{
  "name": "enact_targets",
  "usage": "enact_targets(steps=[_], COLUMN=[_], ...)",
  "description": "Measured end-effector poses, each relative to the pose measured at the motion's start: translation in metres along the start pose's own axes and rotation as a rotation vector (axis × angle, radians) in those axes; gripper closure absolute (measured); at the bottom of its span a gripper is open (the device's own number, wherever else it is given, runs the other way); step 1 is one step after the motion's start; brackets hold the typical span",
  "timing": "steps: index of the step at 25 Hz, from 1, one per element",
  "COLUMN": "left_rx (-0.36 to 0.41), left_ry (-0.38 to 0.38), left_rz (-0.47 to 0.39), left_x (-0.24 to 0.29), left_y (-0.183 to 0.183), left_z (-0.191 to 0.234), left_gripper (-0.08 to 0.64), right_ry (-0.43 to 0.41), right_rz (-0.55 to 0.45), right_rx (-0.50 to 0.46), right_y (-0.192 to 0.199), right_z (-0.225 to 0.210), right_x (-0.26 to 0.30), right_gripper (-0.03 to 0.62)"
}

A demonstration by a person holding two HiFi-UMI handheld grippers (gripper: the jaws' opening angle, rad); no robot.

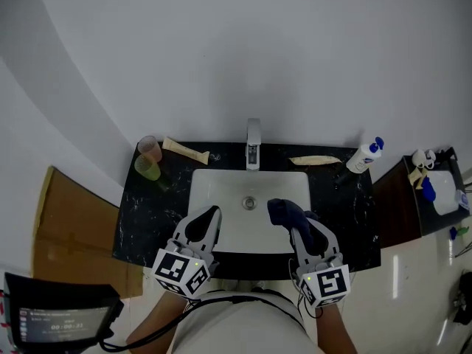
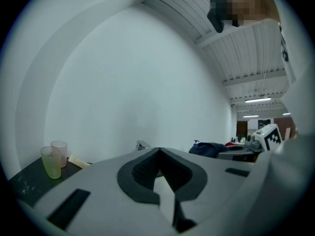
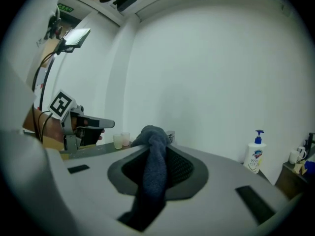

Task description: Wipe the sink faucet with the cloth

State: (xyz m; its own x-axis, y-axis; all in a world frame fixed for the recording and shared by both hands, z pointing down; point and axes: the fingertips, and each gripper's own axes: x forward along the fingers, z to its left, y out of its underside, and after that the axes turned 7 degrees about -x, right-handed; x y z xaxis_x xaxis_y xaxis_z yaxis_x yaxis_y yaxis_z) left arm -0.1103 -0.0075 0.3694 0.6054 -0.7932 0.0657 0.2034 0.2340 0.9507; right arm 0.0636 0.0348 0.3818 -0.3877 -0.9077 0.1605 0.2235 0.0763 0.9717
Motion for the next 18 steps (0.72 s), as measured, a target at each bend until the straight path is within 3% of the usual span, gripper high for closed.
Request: enact_targets(steps=[18], left_rx=[0.011], left_ry=[-0.006], left_rz=[-0.001], left_x=[-0.021], left_y=[-0.004], left_z=[0.003], left_gripper=[0.56], right_ry=[0.007], right_rz=[0.0], right_rx=[-0.044], right_y=[-0.013], right_z=[0.012], right_x=[0.001], right_gripper=[0.515])
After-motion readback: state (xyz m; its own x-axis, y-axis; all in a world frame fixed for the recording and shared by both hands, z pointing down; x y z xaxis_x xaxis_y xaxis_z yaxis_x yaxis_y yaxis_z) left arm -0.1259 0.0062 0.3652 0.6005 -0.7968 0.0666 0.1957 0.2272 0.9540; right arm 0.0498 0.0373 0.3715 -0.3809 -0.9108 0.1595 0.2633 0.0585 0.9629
